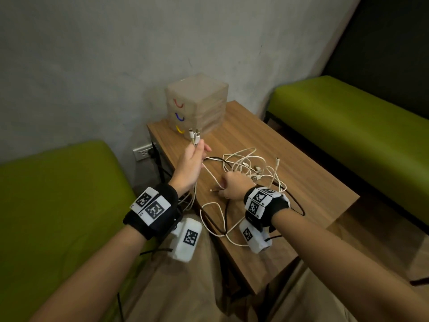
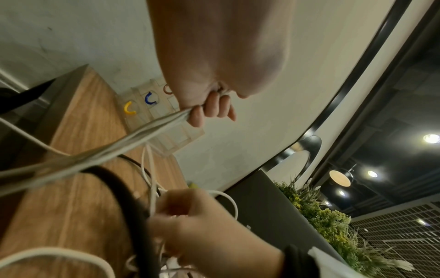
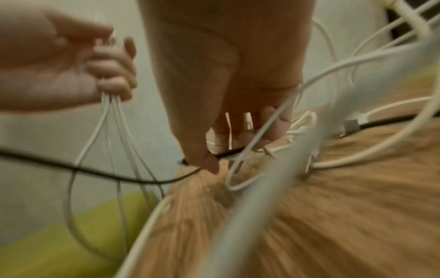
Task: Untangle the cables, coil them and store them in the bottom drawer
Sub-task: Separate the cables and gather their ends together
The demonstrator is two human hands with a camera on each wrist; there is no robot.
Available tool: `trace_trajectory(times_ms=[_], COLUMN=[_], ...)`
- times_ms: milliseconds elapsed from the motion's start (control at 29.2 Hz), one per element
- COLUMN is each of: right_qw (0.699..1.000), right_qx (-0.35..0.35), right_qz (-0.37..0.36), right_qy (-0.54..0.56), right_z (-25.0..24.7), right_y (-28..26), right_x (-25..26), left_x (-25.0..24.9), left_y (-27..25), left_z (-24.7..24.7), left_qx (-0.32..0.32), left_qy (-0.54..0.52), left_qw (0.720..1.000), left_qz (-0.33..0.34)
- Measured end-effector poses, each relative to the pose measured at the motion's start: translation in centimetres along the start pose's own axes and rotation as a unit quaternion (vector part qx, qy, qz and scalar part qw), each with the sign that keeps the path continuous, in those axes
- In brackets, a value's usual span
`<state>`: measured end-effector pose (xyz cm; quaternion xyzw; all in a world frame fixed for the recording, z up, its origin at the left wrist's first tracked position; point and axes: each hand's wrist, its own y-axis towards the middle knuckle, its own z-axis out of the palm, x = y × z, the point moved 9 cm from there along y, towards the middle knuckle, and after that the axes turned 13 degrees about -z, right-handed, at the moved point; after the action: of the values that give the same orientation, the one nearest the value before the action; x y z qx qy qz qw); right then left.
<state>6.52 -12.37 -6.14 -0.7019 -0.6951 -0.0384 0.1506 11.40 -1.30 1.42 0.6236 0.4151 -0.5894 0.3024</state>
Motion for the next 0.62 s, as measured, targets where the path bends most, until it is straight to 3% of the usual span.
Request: trace_trajectory(times_ms=[137, 274, 445, 547, 616], right_qw=[0.985, 0.964, 0.971, 0.939, 0.930], right_qx=[-0.149, -0.232, -0.236, -0.341, -0.357], right_qz=[0.008, 0.018, -0.029, -0.046, -0.085], right_qy=[0.083, 0.131, -0.033, 0.006, 0.015], right_z=[-4.4, -9.2, -11.3, -13.1, -13.6], right_y=[-0.6, -2.2, -3.5, -4.4, -4.5], right_x=[-0.7, -1.4, 1.3, 1.3, 2.4], left_x=[2.0, 2.5, -0.6, -1.9, -2.4], left_y=[0.5, 0.2, -0.9, -1.1, -0.9], left_z=[-0.6, 0.5, 1.9, 2.7, 3.0], left_qx=[-0.006, 0.020, 0.019, 0.008, 0.000], left_qy=[0.042, 0.059, 0.062, 0.098, 0.067], left_qw=[0.998, 0.997, 0.998, 0.995, 0.998], left_qz=[-0.044, -0.053, -0.015, 0.012, 0.015])
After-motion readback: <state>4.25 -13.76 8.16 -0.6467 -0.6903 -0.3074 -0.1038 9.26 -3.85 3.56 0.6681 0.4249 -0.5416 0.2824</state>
